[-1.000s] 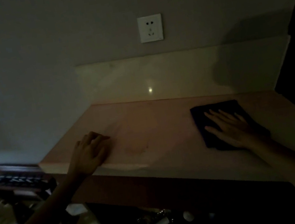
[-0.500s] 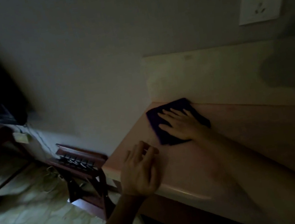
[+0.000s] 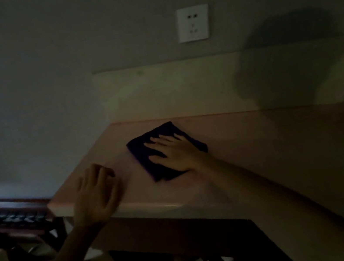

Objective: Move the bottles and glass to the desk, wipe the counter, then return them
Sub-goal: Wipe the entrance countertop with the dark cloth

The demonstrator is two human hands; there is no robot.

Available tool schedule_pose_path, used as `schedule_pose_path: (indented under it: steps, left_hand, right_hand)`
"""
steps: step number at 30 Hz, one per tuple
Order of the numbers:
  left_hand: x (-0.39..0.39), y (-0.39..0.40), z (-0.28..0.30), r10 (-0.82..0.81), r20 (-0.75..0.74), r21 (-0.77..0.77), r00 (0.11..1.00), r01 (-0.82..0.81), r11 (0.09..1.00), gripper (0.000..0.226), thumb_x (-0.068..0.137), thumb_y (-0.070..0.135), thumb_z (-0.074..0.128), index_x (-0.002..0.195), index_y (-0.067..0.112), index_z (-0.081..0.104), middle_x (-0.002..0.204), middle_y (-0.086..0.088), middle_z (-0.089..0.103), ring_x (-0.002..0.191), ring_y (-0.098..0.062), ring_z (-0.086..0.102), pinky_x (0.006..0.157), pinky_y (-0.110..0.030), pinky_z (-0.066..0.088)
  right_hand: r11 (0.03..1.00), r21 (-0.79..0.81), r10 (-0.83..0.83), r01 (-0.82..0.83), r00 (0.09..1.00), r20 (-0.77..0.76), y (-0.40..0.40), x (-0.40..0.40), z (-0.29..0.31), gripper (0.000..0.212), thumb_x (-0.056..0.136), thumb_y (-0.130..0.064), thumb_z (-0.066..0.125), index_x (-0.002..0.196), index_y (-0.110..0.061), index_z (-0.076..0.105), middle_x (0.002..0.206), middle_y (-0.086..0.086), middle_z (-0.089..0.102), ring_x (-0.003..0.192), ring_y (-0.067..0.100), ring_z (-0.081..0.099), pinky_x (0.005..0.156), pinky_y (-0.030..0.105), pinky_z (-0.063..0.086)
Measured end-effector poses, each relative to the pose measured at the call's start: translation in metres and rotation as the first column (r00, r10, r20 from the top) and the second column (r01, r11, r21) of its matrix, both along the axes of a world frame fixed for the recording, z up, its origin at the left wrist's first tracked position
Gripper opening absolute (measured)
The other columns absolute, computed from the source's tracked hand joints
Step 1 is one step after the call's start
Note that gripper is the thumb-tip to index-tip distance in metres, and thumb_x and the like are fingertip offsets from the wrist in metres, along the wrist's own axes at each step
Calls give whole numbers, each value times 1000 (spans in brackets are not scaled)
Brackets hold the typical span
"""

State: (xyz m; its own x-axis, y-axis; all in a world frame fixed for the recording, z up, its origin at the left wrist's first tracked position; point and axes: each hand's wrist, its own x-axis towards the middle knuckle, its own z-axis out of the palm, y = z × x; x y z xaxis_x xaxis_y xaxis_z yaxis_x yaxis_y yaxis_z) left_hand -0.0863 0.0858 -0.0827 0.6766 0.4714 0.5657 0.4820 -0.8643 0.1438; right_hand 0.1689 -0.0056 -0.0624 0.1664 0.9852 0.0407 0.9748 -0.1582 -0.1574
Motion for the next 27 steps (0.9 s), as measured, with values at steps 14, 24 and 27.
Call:
schedule_pose_path:
  steps: [14,24,27]
  left_hand:
    - [98,-115,7,-305,-314,102,899,352,930,56,99,51,21,123,25,64,119,-5,60,96,-30,61,72,-38,41]
    - [93,-106,6,-327,-193,31,925,339,940,39,98,47,32,111,26,62,112,3,58,102,-24,57,77,-37,42]
    - [80,-99,12,-354,12,-114,935,353,929,28,98,39,40,105,21,61,105,5,55,96,-23,58,80,-38,45]
  right_hand:
    - [720,-28,-694,693,720,7,-380,162,-2,70,84,-77,7,149,-50,8,162,-17,7,149,11,9,119,43,7]
    - [632,-17,-773,775,632,53,-384,107,-8,67,91,-70,11,152,-43,4,162,-16,3,150,14,6,119,44,7]
    - [671,-18,-740,741,671,40,-342,77,-7,66,92,-68,11,152,-42,3,163,-15,1,150,13,4,120,45,6]
